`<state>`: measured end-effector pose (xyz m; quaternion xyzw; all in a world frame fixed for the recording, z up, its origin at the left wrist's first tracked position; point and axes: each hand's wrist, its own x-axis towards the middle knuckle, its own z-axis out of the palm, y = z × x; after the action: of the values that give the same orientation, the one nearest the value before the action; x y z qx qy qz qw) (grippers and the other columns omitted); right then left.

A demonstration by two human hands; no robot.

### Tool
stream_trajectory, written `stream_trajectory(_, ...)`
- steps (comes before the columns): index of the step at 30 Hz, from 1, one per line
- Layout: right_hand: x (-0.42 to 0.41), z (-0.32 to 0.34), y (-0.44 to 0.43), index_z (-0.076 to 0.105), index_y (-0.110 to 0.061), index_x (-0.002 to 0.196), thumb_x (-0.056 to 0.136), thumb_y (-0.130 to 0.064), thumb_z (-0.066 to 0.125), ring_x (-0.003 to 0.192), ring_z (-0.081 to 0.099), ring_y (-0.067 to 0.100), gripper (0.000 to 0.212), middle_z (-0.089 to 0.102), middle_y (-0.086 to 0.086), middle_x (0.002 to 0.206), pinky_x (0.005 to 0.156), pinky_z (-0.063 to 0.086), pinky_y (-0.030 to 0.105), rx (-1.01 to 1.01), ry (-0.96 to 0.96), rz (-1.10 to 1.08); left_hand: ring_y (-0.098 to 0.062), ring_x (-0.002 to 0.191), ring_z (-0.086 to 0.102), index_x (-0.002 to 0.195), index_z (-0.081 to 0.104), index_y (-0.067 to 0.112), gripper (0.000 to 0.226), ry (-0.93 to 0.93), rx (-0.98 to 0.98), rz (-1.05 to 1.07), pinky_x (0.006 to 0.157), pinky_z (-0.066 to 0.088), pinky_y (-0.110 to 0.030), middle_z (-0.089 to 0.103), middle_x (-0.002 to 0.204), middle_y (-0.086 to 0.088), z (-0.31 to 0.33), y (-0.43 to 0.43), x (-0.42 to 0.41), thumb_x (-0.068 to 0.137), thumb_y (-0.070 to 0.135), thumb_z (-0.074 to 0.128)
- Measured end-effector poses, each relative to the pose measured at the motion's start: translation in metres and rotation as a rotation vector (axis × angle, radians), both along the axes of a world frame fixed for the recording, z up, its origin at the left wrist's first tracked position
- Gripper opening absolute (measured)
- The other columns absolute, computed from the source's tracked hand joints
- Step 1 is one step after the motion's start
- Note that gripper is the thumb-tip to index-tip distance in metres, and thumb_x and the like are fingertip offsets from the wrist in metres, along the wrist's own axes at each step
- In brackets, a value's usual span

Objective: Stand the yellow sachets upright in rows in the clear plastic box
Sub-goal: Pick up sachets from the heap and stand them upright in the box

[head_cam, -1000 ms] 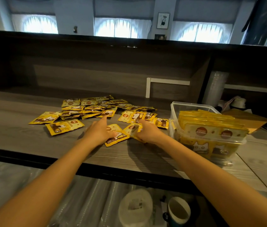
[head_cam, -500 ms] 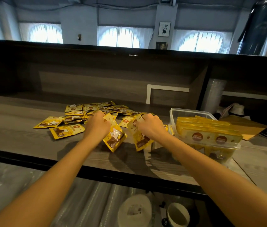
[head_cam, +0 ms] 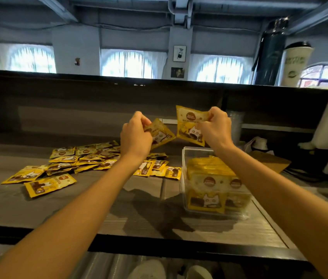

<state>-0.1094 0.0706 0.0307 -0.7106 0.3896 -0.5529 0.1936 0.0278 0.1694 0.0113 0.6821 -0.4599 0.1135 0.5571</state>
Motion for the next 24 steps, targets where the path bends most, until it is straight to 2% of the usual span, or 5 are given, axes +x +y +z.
stream_trajectory(7, -0.061, -0.007, -0.032, 0.047, -0.017, 0.073, 0.084, -0.006, 0.064, 0.090, 0.059, 0.018, 0.023, 0.058, 0.007, 0.093, 0.067, 0.054, 0.028, 0.059, -0.055, -0.101, -0.028, 0.100, 0.058, 0.092, 0.052, 0.013, 0.021, -0.077, -0.002, -0.243, 0.085, 0.051, -0.046, 0.062, 0.098, -0.010, 0.006, -0.042, -0.048, 0.084, -0.007, 0.051)
stream_trajectory(12, -0.082, -0.025, -0.049, 0.050, -0.018, 0.074, 0.083, -0.006, 0.065, 0.096, 0.062, 0.022, 0.022, 0.062, 0.009, 0.097, 0.080, 0.058, 0.043, 0.208, -0.119, -0.058, -0.029, 0.100, 0.056, 0.093, 0.051, 0.013, 0.021, -0.106, 0.090, -0.348, 0.082, 0.053, -0.048, 0.058, 0.094, -0.008, -0.009, -0.063, -0.067, 0.086, -0.006, 0.047)
stream_trajectory(20, -0.090, -0.040, -0.050, 0.043, -0.014, 0.070, 0.088, -0.004, 0.058, 0.079, 0.055, 0.014, 0.025, 0.053, 0.003, 0.078, 0.062, 0.046, 0.022, 0.382, -0.035, 0.160, -0.011, 0.096, 0.054, 0.107, 0.064, 0.012, 0.020, -0.126, 0.371, -0.528, 0.079, 0.044, -0.025, 0.063, 0.110, -0.007, -0.024, -0.075, -0.062, 0.092, 0.008, 0.053)
stream_trajectory(22, -0.091, -0.043, -0.048, 0.052, -0.014, 0.084, 0.090, -0.002, 0.052, 0.085, 0.053, 0.014, 0.013, 0.052, -0.001, 0.086, 0.061, 0.044, 0.019, 0.388, 0.059, 0.224, -0.009, 0.097, 0.052, 0.109, 0.065, 0.012, 0.021, -0.080, 0.455, -0.587, 0.082, 0.044, -0.025, 0.062, 0.110, -0.005, -0.024, -0.075, -0.060, 0.093, 0.011, 0.051)
stream_trajectory(24, -0.092, -0.045, -0.047, 0.054, -0.017, 0.116, 0.093, 0.000, 0.046, 0.105, 0.051, 0.018, 0.030, 0.049, -0.002, 0.110, 0.072, 0.047, 0.020, 0.399, 0.196, 0.272, -0.010, 0.100, 0.052, 0.111, 0.065, 0.010, 0.023, -0.051, 0.512, -0.623, 0.084, 0.044, -0.026, 0.059, 0.106, -0.001, -0.023, -0.073, -0.058, 0.095, 0.014, 0.049)
